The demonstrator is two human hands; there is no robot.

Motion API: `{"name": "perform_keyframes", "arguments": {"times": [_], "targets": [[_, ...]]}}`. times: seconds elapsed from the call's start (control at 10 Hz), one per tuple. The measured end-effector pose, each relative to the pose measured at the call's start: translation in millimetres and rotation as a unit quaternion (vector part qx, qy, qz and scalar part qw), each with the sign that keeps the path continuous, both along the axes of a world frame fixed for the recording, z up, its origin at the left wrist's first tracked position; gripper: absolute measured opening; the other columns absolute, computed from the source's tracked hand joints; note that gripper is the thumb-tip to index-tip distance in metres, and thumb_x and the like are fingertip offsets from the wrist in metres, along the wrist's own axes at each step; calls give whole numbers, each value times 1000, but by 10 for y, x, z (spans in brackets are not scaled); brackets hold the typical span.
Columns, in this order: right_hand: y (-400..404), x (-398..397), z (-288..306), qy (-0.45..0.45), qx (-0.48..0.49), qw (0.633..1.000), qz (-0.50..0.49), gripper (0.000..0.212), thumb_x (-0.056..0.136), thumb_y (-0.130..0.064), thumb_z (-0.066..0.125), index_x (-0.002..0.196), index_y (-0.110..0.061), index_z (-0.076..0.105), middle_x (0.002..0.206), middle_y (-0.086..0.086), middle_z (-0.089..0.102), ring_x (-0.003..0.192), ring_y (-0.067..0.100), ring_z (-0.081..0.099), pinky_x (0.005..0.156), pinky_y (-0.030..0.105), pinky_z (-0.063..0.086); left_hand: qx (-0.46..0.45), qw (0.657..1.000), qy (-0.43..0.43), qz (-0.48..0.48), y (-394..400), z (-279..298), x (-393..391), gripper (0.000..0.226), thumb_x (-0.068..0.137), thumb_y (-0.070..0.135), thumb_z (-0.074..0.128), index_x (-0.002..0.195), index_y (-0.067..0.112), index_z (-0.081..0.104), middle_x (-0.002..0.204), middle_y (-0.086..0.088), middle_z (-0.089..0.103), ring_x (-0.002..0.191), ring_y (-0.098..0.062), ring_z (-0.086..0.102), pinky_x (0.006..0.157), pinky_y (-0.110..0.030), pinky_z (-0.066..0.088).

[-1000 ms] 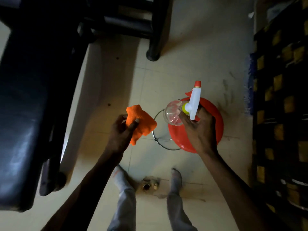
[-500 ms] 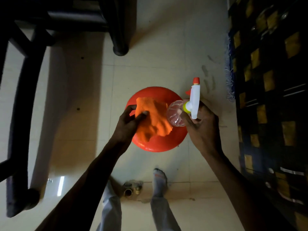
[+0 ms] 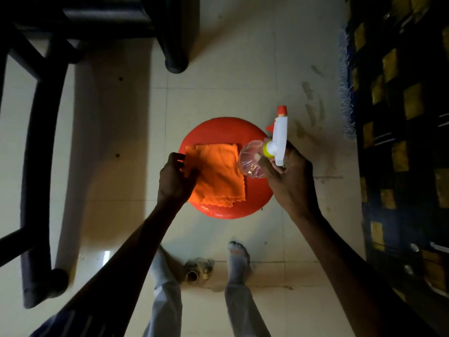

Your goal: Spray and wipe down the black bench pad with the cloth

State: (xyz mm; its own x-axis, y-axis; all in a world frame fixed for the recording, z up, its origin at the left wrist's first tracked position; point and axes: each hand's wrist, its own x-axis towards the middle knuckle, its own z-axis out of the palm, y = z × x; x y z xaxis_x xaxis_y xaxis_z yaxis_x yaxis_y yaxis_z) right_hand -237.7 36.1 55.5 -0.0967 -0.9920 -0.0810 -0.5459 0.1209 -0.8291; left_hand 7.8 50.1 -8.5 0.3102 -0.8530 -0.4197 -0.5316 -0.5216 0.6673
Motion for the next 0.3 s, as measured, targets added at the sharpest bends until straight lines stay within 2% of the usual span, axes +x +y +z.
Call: {"name": "perform_keyframes", "arguments": {"times": [0.1,0.2,0.3], "targets": [[-20,-21,4,19,33,999,10,51,91,-34,80,134,-12,64,116,-8,70,111,15,68,94,44,62,-8,997,-57,-42,23,81,-7,51,88,22,77,131,4,54,124,-18,62,107,-37,65,91,-50,57],[-4,-36,85,41,59,997,35,59,90,-35,80,141,-13,60,131,3,72,122,21,67,101,33,55,-30,990,-107,-84,95,295,-67,52,92,26,73,136,5,55,135,-19,57,120,-39,58,102,-50,50],[14,-101,175,62,80,994,47,66,91,-30,79,149,-15,52,144,4,65,133,22,60,111,41,52,-40,986,-119,-112,137,500,-206,52,98,34,66,141,8,54,141,-16,58,128,-37,55,105,-48,48]]}}
